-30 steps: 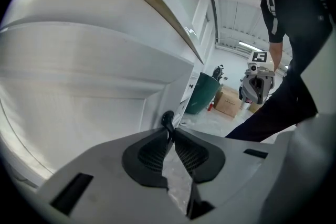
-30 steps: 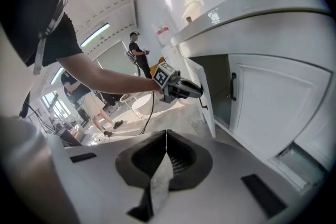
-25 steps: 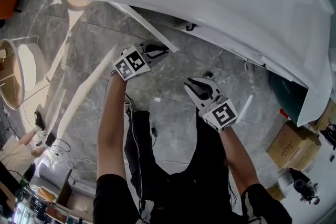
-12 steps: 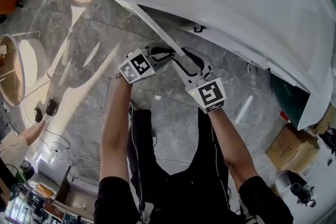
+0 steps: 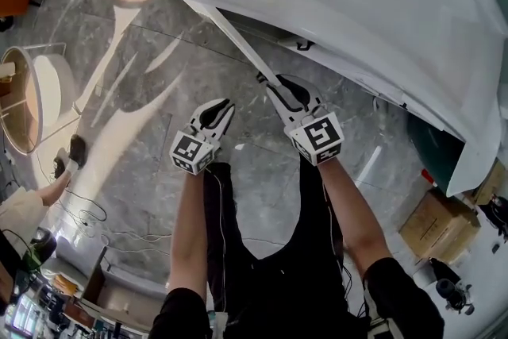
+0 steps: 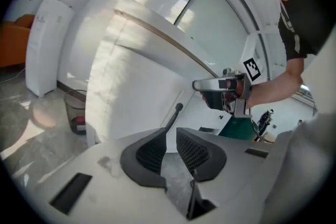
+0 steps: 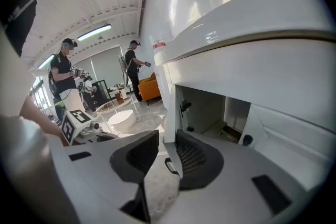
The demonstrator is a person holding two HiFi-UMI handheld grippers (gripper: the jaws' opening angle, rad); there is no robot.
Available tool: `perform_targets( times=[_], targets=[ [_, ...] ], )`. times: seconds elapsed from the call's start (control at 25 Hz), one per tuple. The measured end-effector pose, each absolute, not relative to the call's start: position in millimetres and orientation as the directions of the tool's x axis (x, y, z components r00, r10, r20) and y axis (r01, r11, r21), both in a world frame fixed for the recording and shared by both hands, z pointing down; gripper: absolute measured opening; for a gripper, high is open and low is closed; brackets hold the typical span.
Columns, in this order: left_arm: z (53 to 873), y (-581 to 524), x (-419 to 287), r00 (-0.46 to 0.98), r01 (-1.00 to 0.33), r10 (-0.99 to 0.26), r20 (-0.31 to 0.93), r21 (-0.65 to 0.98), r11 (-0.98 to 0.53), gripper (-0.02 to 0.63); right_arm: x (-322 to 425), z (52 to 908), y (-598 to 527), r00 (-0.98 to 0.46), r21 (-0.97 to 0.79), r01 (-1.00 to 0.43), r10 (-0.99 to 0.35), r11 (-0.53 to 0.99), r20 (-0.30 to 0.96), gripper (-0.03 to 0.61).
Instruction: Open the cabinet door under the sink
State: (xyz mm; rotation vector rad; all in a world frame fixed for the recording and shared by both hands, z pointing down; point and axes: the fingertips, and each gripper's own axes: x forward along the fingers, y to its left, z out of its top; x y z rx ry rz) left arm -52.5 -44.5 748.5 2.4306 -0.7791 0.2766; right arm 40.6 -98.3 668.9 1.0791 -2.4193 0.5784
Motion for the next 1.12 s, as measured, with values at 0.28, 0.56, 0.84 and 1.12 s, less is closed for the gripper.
perform_targets(
  times=[0.28, 0.56, 0.84, 1.12],
  targets=[
    [682, -28, -133, 0.605, -0.776, -0.738, 0.297, 0.426, -0.465, 0.048, 18, 672, -81, -0.596, -0.225, -0.783, -0.594, 0.580, 0.541, 0.123],
    [632, -23, -155, 0.560, -0.802, -0.789, 0.253, 0.406, -0.439, 0.048, -29, 673, -60, -0.649, -0.278, -0.742, -0.548, 0.610, 0.529, 0.141],
    [613, -8, -173, 0.552, -0.814, -0.790, 0.267, 0.378, -0.441, 0.048, -89, 673, -49, -0.697, -0.302, -0.694, -0.503, 0.654, 0.512, 0.160],
    [602, -6, -205, 0.499, -0.845, -0.823, 0.271, 0.364, -0.392, 0.048, -169, 679, -56, -0.739, -0.215, -0.607, -0.444, 0.765, 0.506, 0.164]
  ],
)
